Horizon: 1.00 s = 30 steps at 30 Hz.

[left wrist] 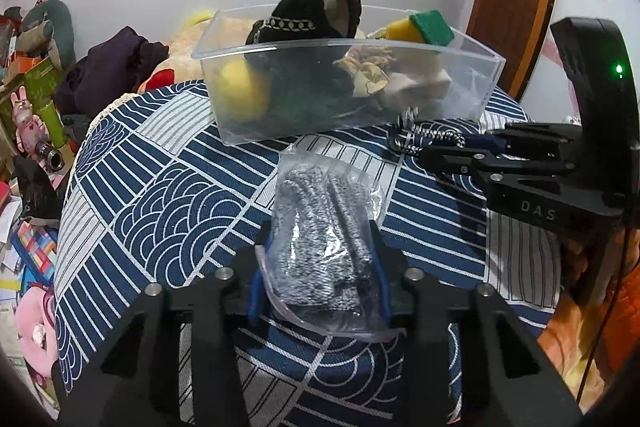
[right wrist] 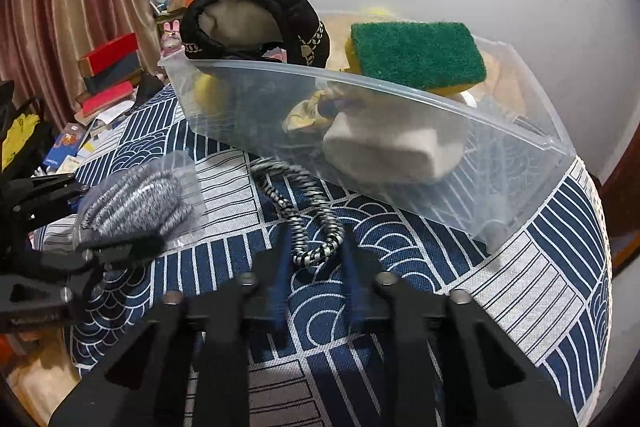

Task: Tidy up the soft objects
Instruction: 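Grasp the braided cord with the right tool while the left tool grasps the bagged grey knit, then place the cord and bagged knit into the clear box and release both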

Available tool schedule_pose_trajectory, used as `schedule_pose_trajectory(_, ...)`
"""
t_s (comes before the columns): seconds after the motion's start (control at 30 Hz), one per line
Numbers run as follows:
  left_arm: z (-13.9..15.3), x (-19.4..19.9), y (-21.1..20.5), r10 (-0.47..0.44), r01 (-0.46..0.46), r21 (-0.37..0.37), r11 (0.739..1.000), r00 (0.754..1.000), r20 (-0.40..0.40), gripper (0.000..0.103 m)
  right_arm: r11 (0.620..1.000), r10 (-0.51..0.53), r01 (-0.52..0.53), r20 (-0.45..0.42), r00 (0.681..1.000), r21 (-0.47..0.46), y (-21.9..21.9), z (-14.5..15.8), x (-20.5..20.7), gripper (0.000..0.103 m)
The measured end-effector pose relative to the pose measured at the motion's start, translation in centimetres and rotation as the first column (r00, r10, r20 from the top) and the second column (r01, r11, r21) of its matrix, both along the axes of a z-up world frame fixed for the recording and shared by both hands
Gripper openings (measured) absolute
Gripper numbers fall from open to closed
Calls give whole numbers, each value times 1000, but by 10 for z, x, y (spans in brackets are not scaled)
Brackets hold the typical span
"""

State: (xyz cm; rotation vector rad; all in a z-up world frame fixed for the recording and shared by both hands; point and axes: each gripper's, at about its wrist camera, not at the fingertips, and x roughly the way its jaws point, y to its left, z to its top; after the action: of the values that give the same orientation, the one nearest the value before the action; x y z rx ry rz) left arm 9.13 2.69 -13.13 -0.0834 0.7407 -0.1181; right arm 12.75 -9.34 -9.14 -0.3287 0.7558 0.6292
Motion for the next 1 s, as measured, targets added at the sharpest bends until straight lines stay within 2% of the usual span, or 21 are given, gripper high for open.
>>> schedule_pose_trajectory(0.03, 1, -1, 1, 1, -1, 5, 1000, 1000, 6, 36, 1000, 0, 0, 1, 1000, 5, -2, 0, 1, 13)
schedule_pose_trajectory(0.07, 2, -2, 1, 1, -1, 12, 1000, 1000, 13, 35, 1000, 1, -1, 0, 1000, 14, -3, 1, 0, 6)
schedule_pose_trajectory(0.27, 15, -9, 6, 12, -13, 22, 1000, 999, 53, 31, 998, -14, 13, 11, 1000, 66, -14, 6, -7, 6)
schedule_pose_trajectory(0.6, 61, -19, 16, 42, -47, 24, 999, 981, 189, 31, 988, -34, 21, 83, 996, 154, -31, 36, -23, 6)
schedule_pose_trajectory(0.8, 87, -5, 25, 79, -83, 9, 996, 966, 245, 31, 976, -69, 38, 139, 988, 216, -40, 63, -20, 6)
schedule_pose_trajectory(1.0, 99, 17, 30, 109, -124, 44, 991, 959, 261, 31, 969, -76, 31, 174, 982, 244, -30, 79, -7, 6)
